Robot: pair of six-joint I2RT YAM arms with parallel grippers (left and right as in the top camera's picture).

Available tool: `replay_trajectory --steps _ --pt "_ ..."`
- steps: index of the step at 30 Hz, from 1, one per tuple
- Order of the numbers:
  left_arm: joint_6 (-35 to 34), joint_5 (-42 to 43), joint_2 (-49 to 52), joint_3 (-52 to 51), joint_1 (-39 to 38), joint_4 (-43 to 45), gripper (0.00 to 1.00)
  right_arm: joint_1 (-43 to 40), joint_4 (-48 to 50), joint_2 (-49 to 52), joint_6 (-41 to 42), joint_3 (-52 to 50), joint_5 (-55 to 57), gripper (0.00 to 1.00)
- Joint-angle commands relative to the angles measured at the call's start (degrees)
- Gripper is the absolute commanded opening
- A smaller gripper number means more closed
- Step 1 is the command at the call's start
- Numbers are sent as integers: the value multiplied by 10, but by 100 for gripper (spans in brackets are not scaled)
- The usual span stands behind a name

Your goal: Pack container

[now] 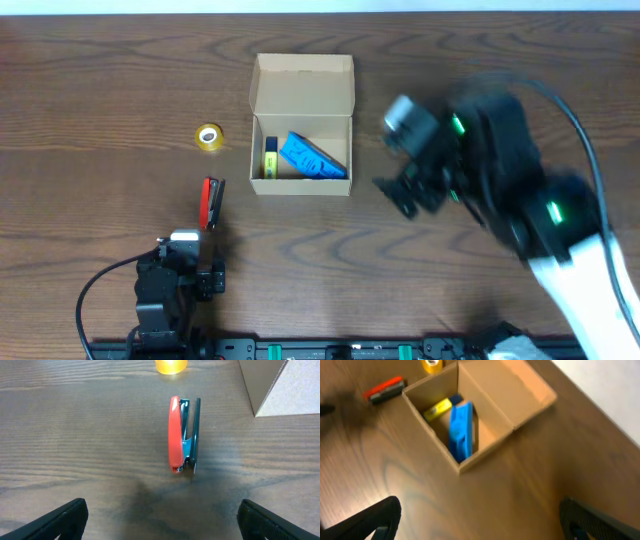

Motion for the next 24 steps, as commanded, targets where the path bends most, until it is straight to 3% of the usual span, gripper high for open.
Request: replay_trajectory --steps 1,10,14,18,24 --pt "-3 2 -4 -8 3 -2 95 -7 30 -124 63 -113 -5 99" --pt "-3 2 -4 -8 3 -2 95 -7 15 -472 215 -339 64 99" --pt "-3 2 -4 -8 3 -2 95 -7 11 -565 239 -378 71 99" --pt "-3 2 -4 -8 3 -2 95 -7 11 -622 236 -394 90 99" --pt "-3 2 -4 -8 3 -2 95 -7 10 -624 236 -395 131 99"
